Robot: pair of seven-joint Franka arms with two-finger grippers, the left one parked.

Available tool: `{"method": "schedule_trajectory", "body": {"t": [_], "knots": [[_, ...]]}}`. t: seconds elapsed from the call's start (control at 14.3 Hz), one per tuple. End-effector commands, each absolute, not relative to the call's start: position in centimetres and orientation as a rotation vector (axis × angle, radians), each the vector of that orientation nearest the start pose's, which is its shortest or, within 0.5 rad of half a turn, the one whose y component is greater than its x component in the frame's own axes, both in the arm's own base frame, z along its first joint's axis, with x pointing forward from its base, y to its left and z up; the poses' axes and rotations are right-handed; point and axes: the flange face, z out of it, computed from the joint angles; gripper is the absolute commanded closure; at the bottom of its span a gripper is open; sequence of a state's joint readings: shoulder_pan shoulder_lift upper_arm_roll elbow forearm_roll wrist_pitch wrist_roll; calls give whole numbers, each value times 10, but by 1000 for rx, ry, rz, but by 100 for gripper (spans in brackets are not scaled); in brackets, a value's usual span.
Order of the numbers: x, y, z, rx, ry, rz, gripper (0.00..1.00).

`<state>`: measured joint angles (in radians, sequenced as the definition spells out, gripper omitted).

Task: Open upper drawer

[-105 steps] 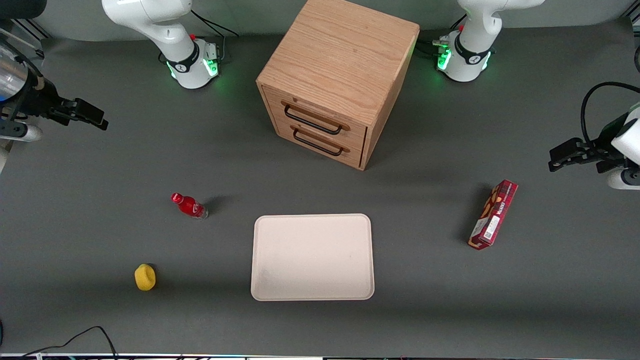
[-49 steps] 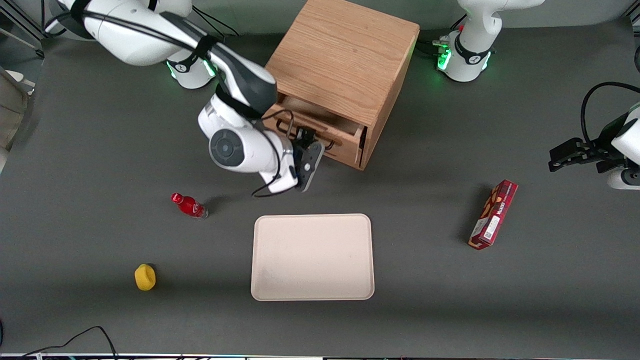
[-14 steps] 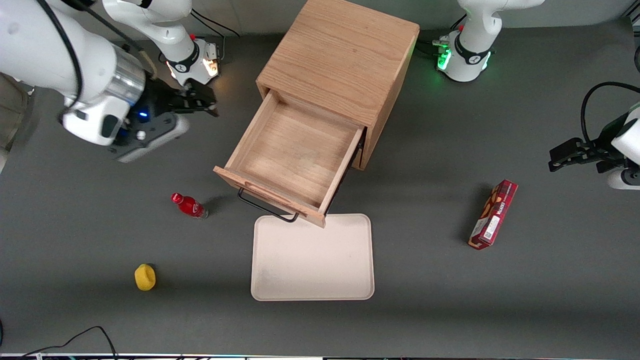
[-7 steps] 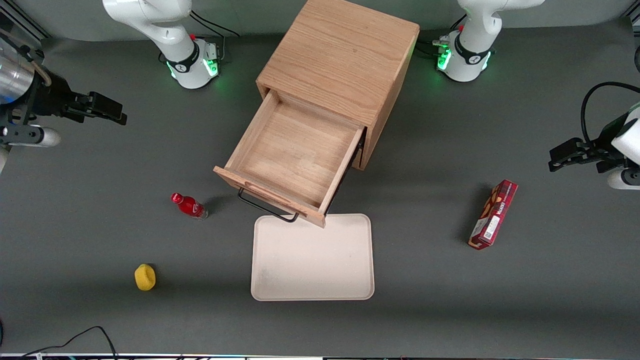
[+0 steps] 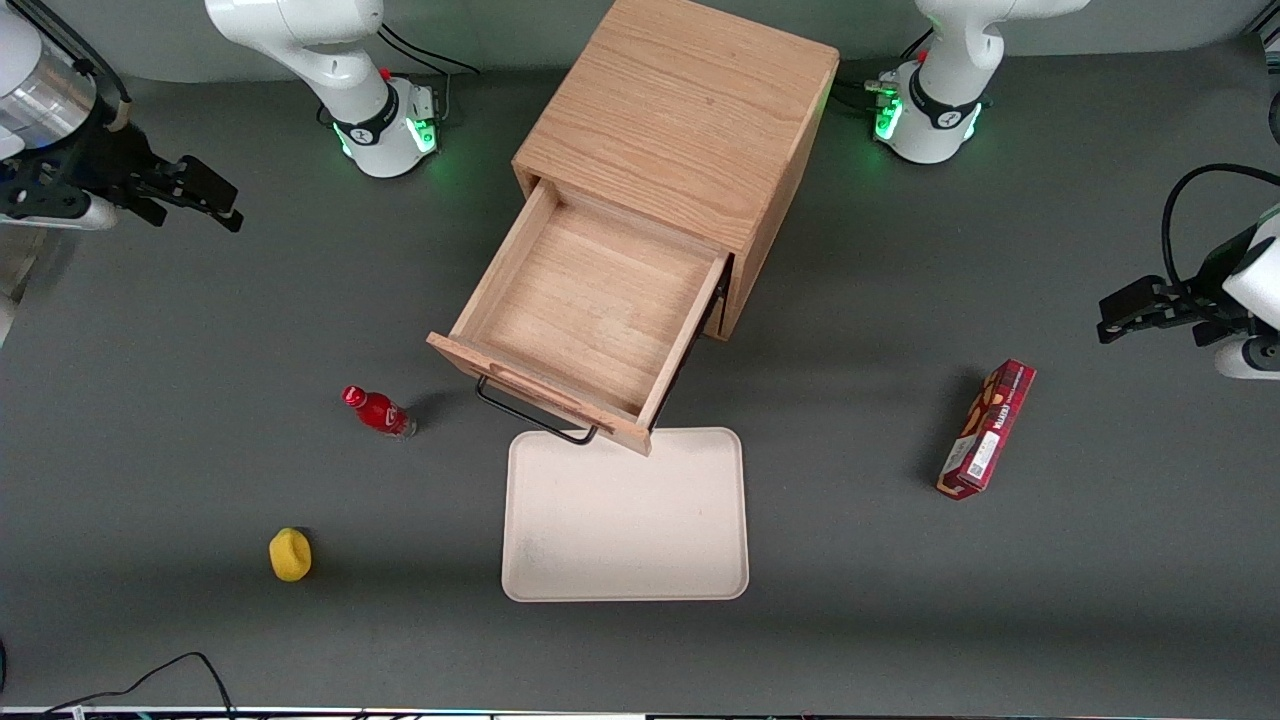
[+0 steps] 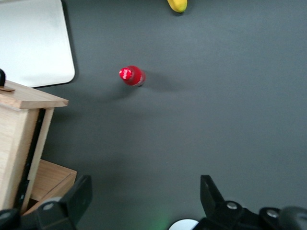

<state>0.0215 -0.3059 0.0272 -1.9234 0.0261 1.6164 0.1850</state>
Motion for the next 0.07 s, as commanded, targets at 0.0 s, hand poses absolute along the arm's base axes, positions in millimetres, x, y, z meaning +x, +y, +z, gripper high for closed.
{"method": "schedule_trajectory", "body": {"t": [0.0], "knots": [[469,24,618,-3135,184,-12,0]]}}
